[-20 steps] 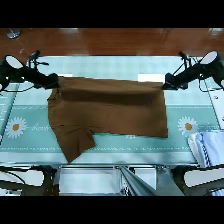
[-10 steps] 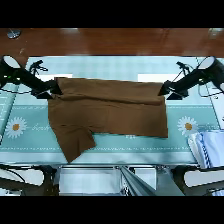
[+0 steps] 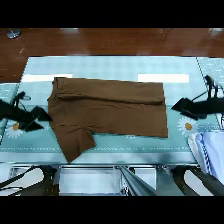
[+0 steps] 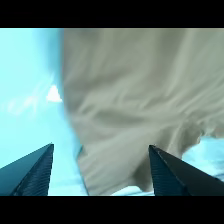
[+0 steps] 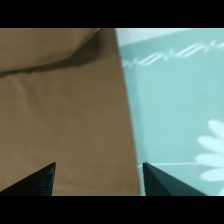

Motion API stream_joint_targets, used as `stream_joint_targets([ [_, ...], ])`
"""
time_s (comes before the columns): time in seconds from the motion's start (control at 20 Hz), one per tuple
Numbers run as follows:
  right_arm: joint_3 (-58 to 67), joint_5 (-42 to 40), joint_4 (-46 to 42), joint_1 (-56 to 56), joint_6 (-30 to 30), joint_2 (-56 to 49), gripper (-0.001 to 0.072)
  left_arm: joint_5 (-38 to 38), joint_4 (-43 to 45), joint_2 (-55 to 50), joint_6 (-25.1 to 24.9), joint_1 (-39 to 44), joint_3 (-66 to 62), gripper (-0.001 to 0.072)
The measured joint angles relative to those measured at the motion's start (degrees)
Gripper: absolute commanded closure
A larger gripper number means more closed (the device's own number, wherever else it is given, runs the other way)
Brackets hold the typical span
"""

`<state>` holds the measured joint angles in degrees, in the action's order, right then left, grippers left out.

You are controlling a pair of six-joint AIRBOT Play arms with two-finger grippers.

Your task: Fold the shirts.

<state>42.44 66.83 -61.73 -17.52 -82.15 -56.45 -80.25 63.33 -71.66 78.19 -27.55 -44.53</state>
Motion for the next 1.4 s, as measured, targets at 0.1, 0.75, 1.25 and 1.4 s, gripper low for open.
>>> stream_joint_targets([
  [0.1,-6.6,-2.2,4.6,-0.4,1.8,4.4,0.0098,1.1,-1.4,2.0,-1.8,-2.9,5.7,0.0009],
  [0.75,-13.2,-0.7,7.8,-10.8,2.3,9.4,0.0098,14.6,-16.6,4.0,-14.6,-2.0,20.3,0.069],
  [1.25,-22.4,1.6,2.7,-4.6,-3.8,7.1,0.0098,14.5,-18.7,4.0,-15.5,-1.7,20.5,0.069],
  [1.4,-22.4,-3.1,7.5,-0.4,-4.3,3.6,0.0154,14.4,-18.8,4.1,-15.5,-1.7,20.5,0.069],
])
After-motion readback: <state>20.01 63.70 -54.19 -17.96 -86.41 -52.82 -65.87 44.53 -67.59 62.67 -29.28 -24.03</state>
